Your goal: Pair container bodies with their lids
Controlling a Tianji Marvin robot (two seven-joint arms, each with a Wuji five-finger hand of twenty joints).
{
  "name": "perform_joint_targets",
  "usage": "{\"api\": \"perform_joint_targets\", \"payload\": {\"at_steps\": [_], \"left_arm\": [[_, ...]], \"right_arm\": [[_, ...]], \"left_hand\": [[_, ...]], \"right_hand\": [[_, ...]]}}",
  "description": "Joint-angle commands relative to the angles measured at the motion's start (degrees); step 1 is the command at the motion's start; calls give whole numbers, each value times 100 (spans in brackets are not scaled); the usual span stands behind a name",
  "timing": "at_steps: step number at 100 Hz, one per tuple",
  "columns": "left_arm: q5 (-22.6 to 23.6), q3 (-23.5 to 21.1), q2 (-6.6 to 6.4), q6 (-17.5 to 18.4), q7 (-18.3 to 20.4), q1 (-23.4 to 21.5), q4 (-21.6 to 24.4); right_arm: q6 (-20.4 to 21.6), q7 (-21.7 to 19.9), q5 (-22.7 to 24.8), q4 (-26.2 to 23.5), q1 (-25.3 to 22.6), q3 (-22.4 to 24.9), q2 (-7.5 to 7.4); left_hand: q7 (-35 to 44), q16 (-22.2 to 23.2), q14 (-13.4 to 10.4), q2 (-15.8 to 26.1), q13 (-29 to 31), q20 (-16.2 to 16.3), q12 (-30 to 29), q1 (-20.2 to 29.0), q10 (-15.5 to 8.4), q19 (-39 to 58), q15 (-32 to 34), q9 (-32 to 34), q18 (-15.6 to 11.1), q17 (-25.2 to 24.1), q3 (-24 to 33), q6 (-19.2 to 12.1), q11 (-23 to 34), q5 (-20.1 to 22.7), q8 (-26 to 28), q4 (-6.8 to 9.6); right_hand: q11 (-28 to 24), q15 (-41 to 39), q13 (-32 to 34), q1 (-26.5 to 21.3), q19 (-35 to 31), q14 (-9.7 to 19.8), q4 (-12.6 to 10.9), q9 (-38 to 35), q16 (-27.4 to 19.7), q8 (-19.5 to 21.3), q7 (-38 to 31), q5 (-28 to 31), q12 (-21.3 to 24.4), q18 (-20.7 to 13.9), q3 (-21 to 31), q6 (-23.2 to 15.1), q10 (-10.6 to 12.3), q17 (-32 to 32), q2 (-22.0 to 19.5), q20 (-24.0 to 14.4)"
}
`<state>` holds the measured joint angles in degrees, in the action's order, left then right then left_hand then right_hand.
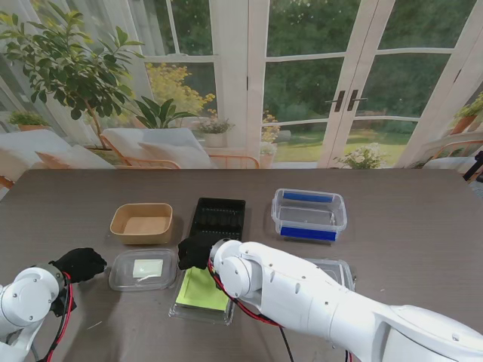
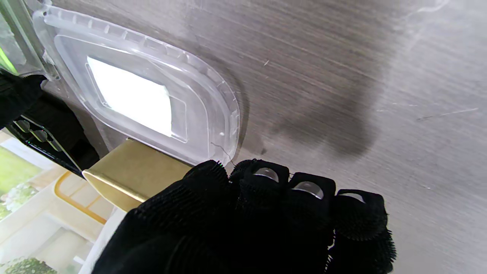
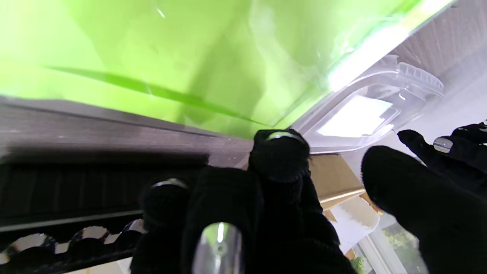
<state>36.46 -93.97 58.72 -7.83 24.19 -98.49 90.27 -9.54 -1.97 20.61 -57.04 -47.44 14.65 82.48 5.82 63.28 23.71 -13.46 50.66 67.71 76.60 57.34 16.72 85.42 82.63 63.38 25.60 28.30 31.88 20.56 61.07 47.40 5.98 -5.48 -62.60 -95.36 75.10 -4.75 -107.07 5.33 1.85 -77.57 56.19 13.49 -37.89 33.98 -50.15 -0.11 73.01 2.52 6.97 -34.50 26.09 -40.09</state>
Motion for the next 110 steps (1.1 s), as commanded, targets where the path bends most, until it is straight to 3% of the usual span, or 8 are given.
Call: {"api": "perform_joint_targets", "payload": {"at_steps": [1, 63, 110], "left_arm": [[-7, 13, -7, -42, 158, -26, 20], [15, 11, -58, -258, 472, -83, 131], [28, 31, -53, -311, 458, -131, 174]], "right_arm": [[40, -127, -9, 71, 44, -12, 97], [104, -295, 29, 669, 367, -287, 500], [301, -446, 107, 1141, 507, -490, 764]], "left_hand": [[-94, -39, 55, 223, 214, 14, 124, -83, 40, 461, 408, 196, 10, 166, 104, 145, 161, -87, -32, 41], [-90, -112, 89, 256, 388, -9, 148, -129, 16, 692, 562, 367, 110, 423, 24, 158, 252, -90, -37, 31], [-82, -154, 176, 241, 364, -10, 101, -166, 49, 733, 499, 368, 147, 467, 77, 170, 129, -73, -36, 16]], "right_hand": [[-279, -412, 66, 173, -1290, 723, -179, -547, 109, 8, 14, -201, -26, -240, -2, -94, -126, -3490, -239, -219], [-340, -429, 71, 253, -1275, 825, -197, -546, 152, 1, 27, -303, 37, -292, -221, -167, -73, -3491, -354, -207], [-296, -404, 70, 292, -1244, 818, -238, -534, 154, -31, 90, -276, 84, -327, -348, -268, -66, -3488, -472, -195]]}}
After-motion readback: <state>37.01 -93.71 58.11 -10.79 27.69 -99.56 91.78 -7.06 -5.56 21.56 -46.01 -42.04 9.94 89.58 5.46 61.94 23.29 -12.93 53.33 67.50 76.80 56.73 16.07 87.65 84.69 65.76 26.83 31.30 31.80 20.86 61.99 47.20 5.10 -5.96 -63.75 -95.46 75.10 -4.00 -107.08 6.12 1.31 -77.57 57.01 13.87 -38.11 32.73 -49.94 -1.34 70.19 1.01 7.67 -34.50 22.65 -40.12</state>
